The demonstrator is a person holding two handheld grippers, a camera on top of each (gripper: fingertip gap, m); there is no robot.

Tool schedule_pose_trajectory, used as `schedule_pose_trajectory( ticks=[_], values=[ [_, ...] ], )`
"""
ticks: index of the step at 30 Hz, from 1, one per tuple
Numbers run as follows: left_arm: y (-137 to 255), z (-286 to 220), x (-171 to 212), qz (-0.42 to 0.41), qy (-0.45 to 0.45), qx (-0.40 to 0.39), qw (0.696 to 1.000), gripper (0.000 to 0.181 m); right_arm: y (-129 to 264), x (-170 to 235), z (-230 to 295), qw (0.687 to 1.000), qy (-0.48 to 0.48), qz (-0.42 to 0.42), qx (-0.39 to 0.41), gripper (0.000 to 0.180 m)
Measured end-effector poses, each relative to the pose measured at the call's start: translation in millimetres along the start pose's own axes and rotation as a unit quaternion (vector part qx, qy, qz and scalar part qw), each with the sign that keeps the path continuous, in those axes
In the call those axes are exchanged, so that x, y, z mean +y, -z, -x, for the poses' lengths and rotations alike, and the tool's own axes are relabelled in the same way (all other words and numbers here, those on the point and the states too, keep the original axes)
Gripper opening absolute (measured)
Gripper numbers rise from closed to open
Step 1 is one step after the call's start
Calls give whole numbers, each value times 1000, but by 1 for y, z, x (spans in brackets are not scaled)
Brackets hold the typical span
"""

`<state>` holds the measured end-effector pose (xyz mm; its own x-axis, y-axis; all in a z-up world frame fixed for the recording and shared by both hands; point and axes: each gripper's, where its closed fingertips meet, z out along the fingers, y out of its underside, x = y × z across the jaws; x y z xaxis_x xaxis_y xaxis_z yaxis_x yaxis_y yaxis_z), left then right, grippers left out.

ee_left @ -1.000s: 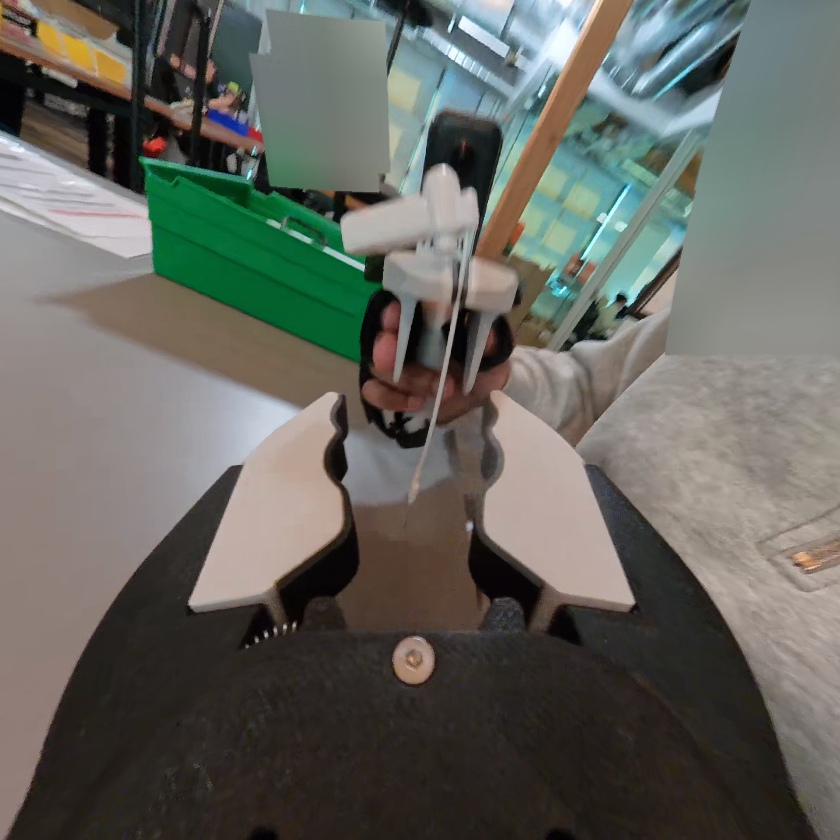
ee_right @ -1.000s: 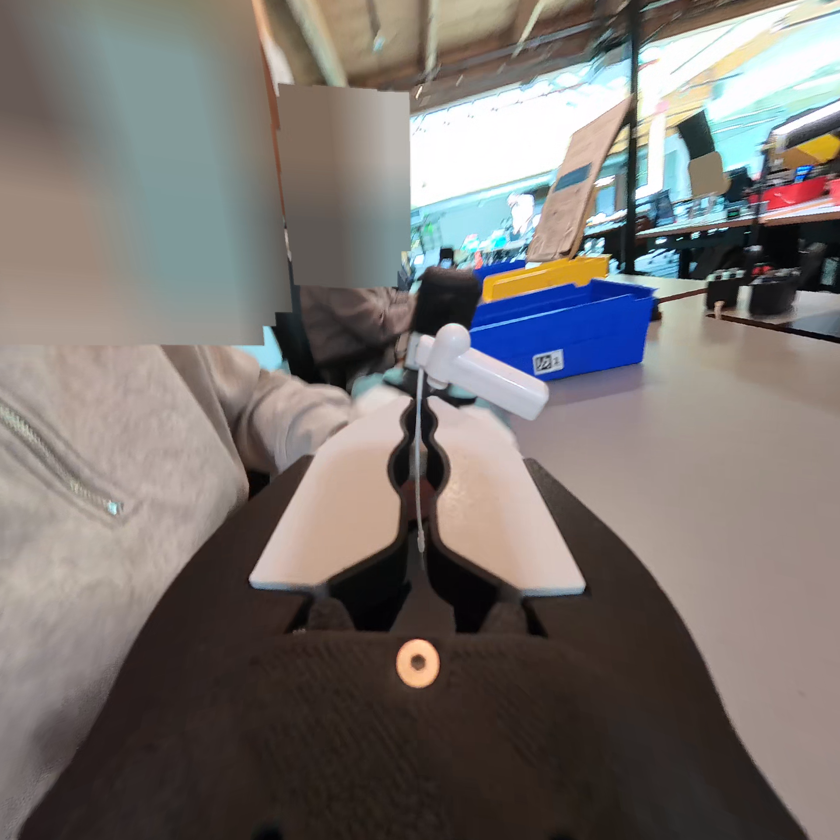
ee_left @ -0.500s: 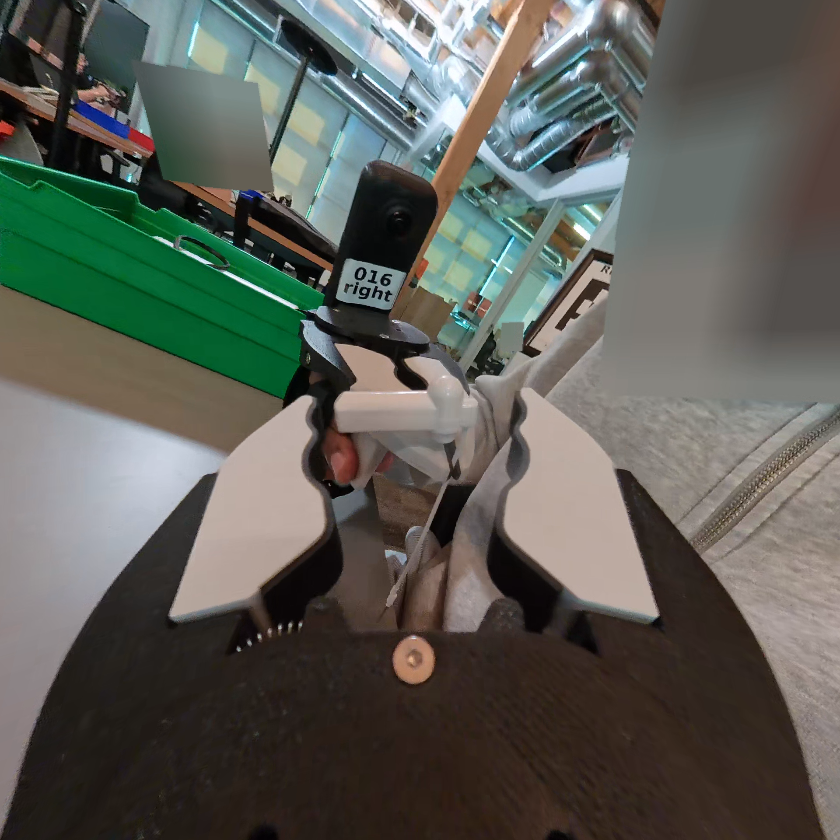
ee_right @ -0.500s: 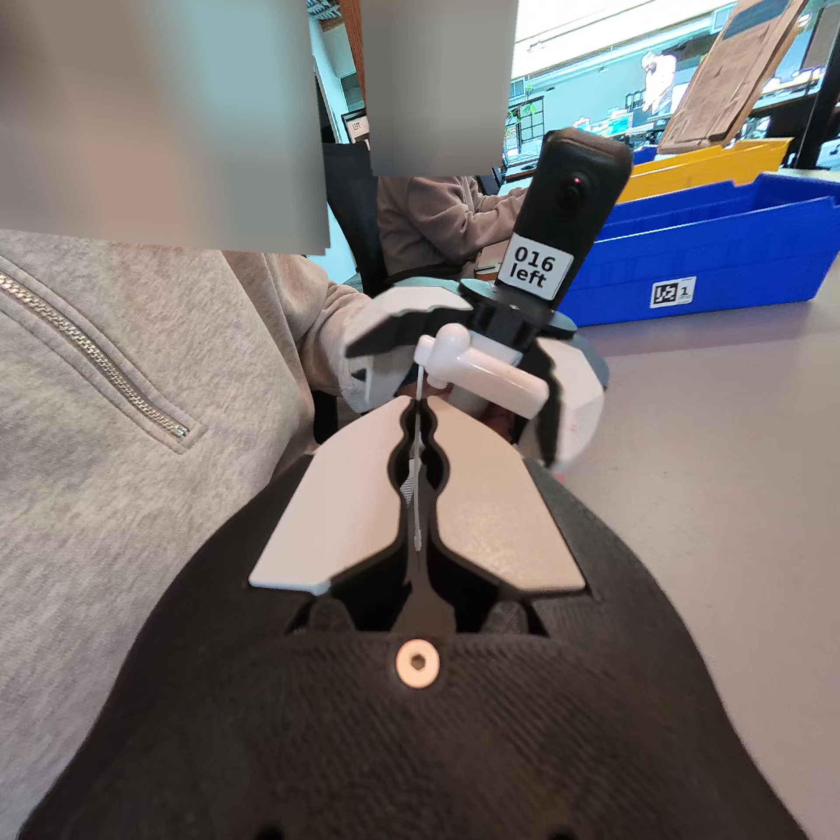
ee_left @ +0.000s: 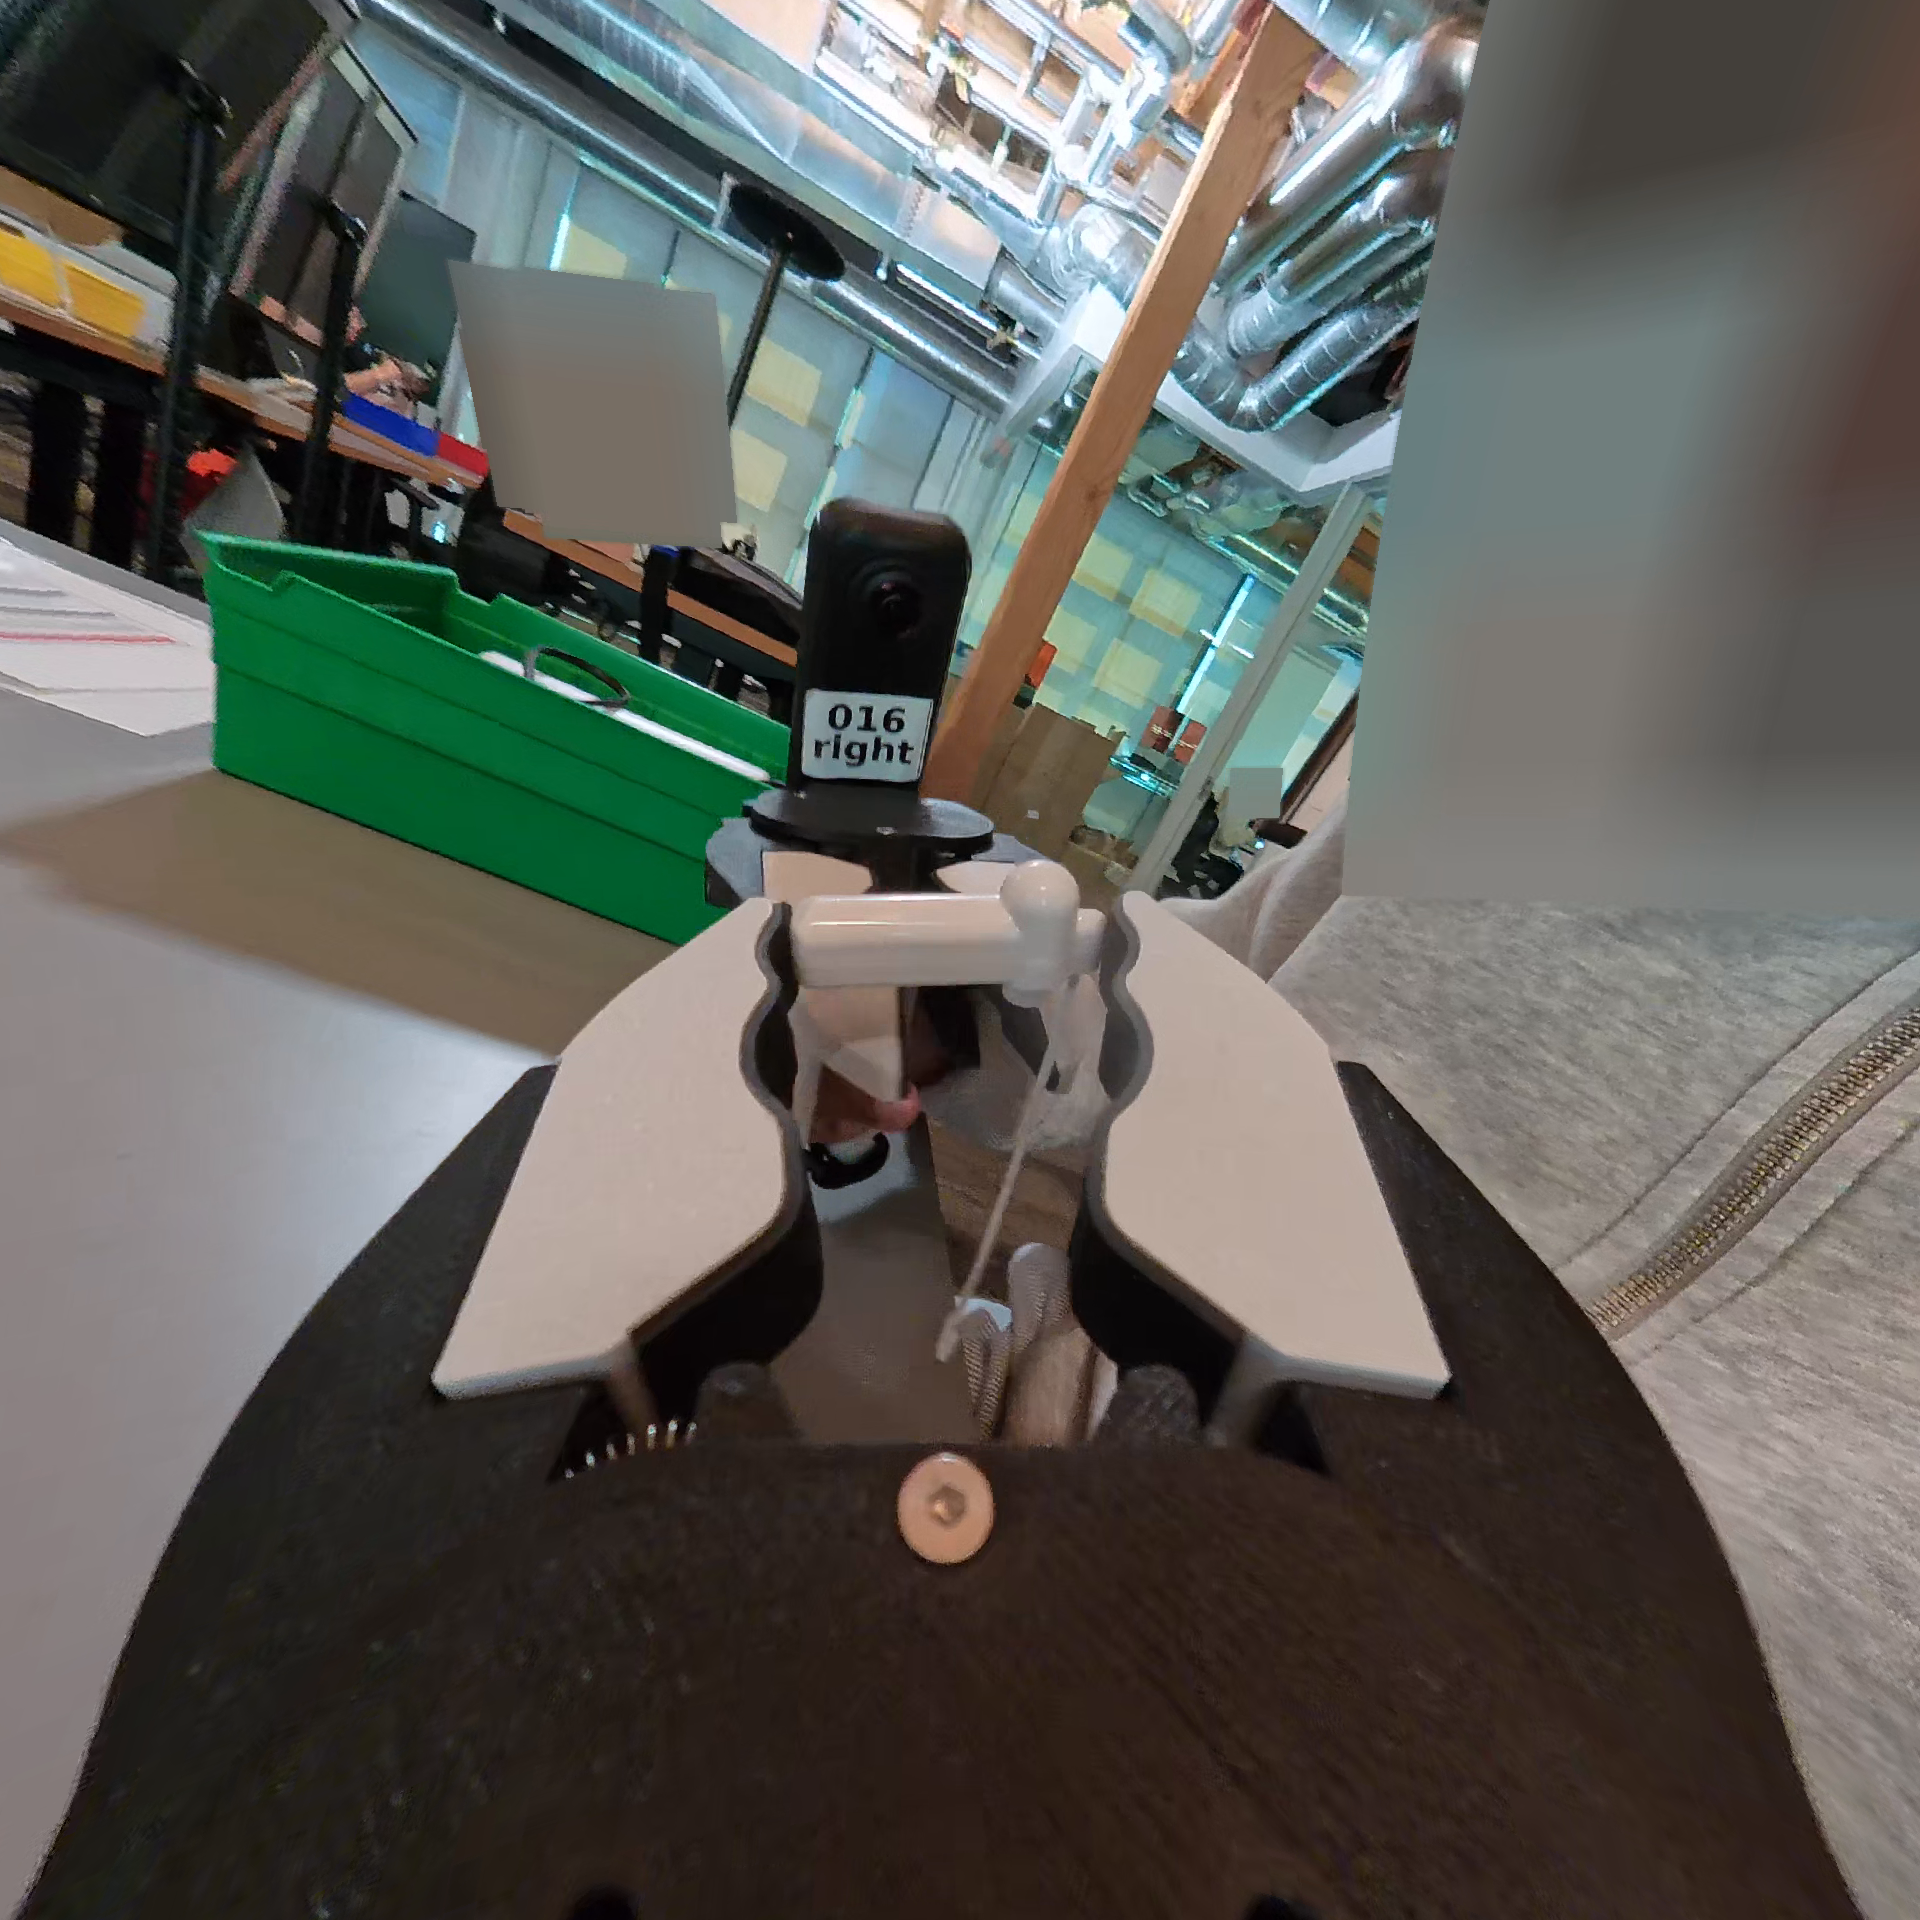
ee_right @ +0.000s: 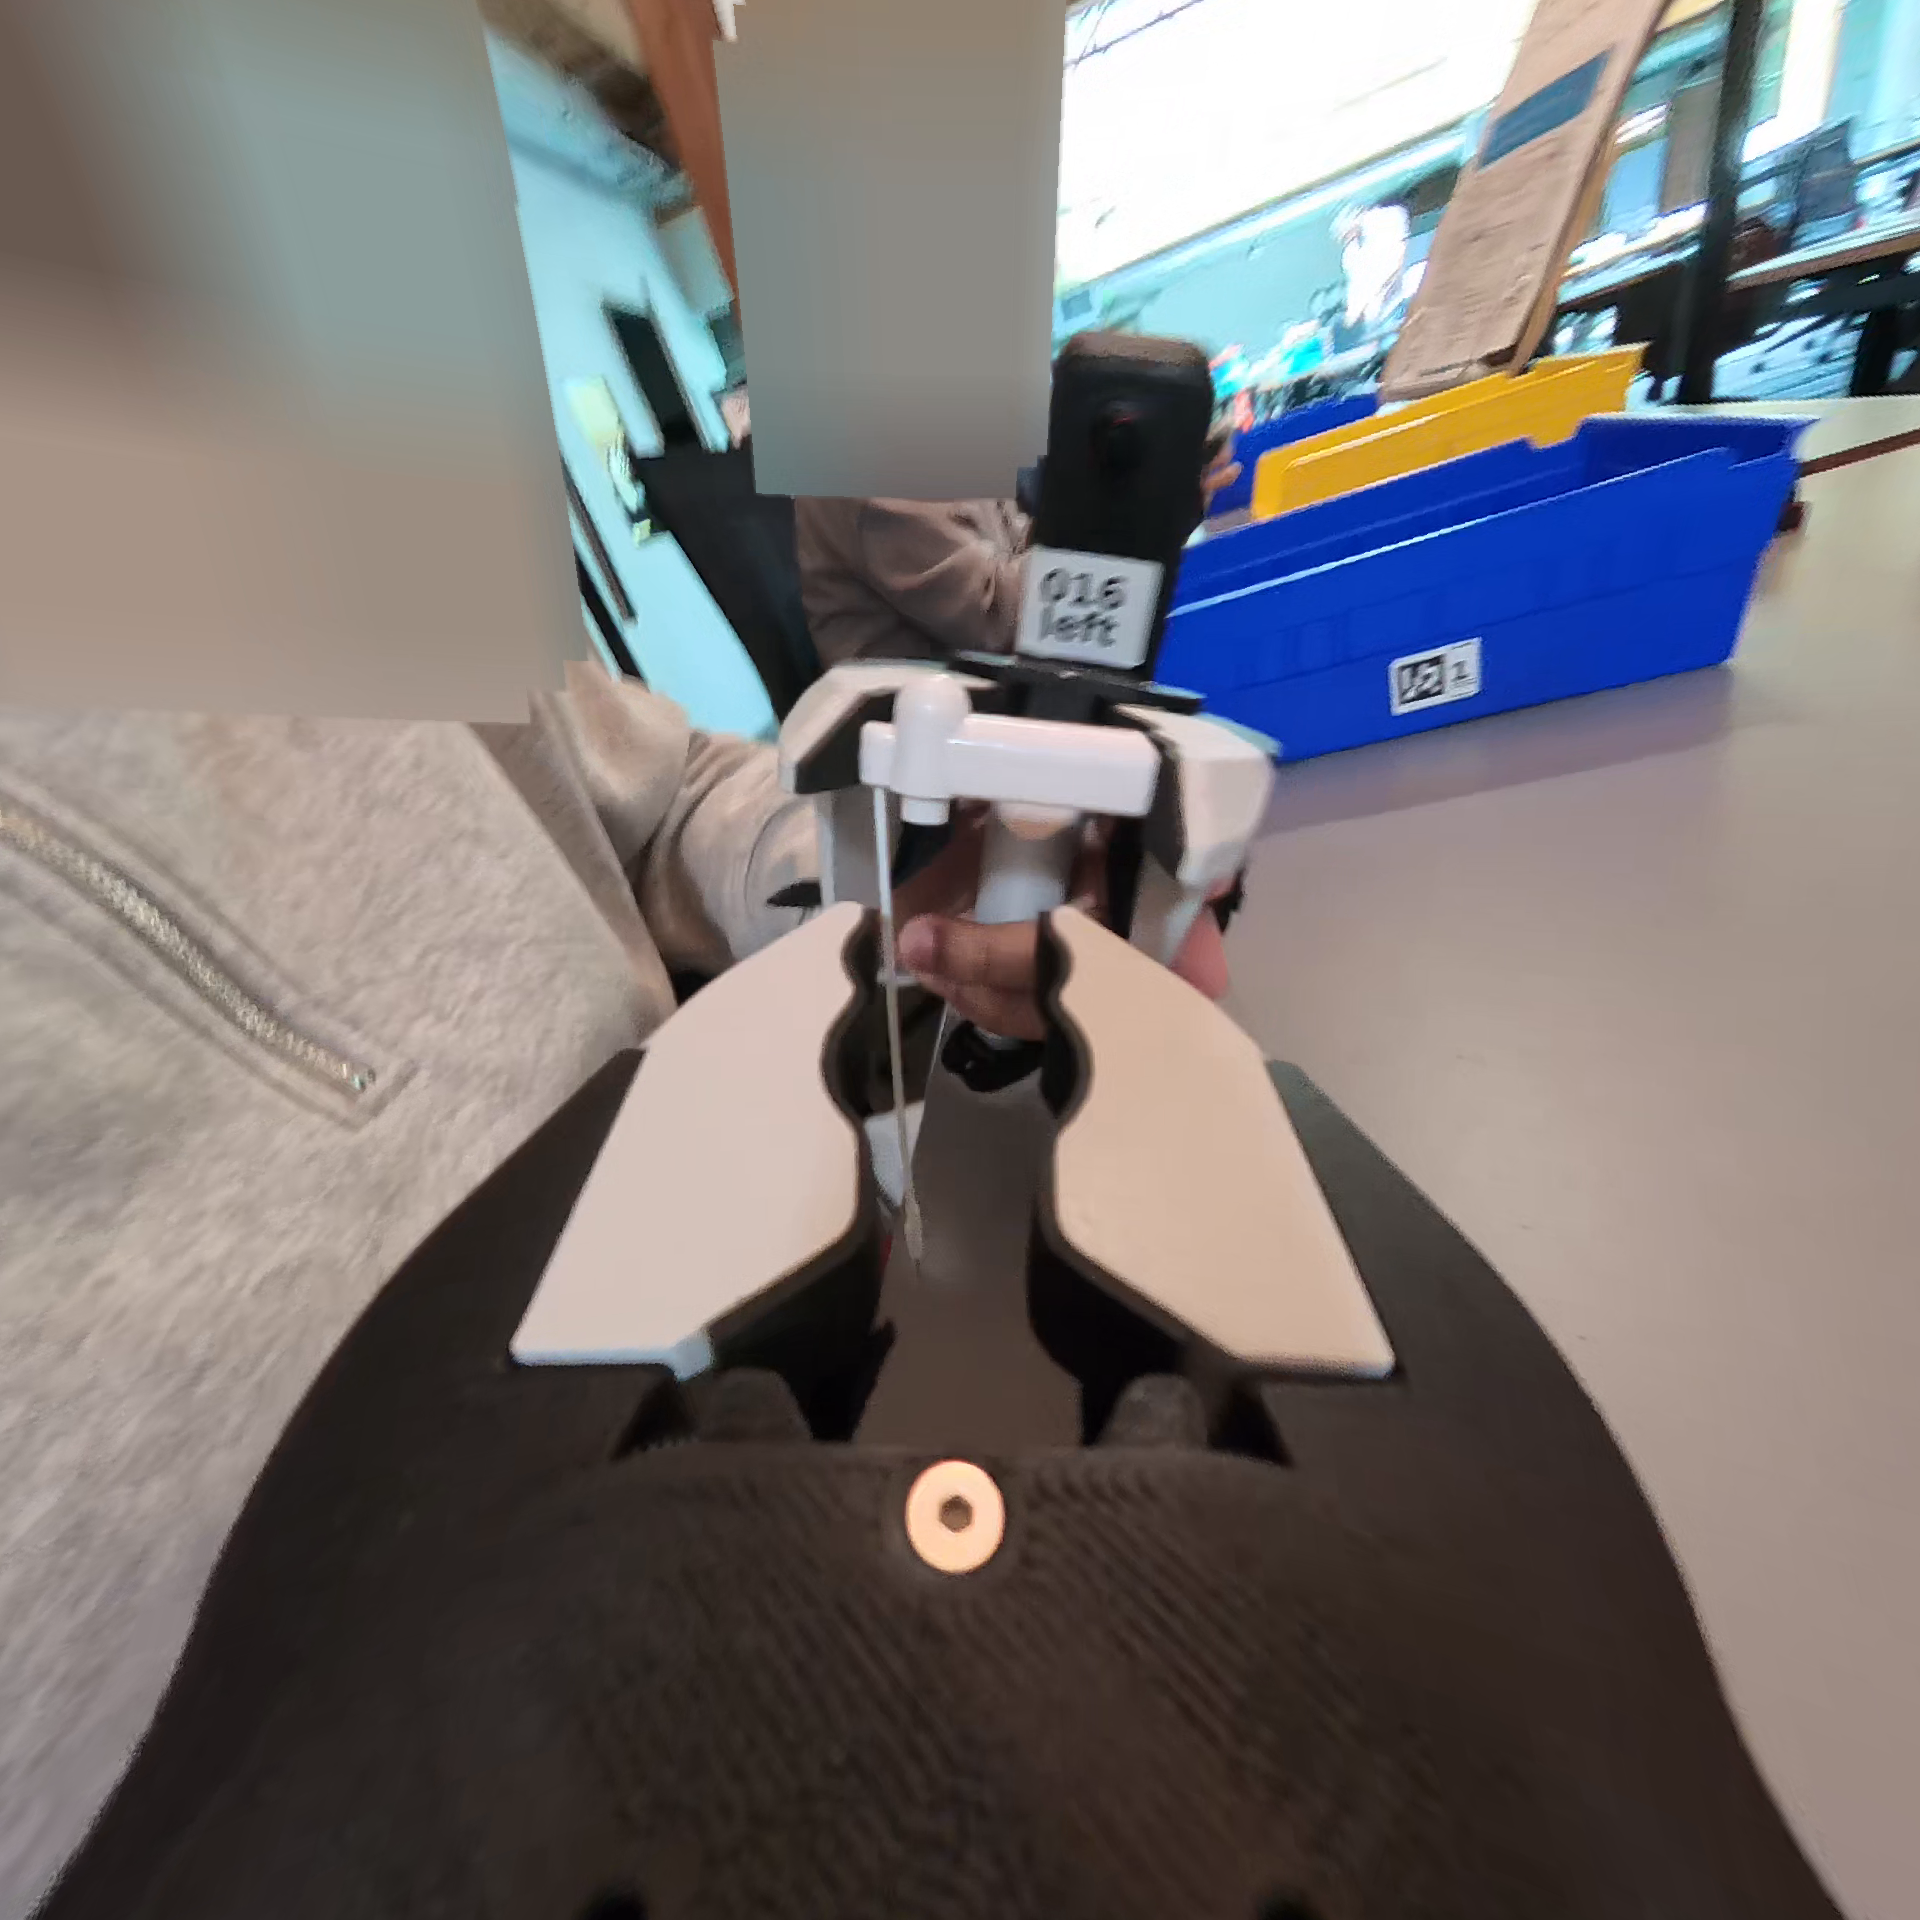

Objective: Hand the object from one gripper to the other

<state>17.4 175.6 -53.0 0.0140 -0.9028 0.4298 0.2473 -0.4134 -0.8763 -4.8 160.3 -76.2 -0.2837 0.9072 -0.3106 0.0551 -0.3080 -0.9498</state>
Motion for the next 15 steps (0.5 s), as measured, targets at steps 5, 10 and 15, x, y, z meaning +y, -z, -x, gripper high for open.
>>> schedule_pose_trajectory(
  ticks=[5,10,15],
  values=[
    [9,9,-14,-17,-84,-75,993,56,14,-21,-14,997,-33,-69,26,38],
    [17,15,-22,-5,-180,-149,972,57,28,-36,-28,990,-53,-122,53,40],
    [15,20,-13,18,-190,-160,969,57,32,-38,-31,987,-62,-134,56,39]
  ],
)
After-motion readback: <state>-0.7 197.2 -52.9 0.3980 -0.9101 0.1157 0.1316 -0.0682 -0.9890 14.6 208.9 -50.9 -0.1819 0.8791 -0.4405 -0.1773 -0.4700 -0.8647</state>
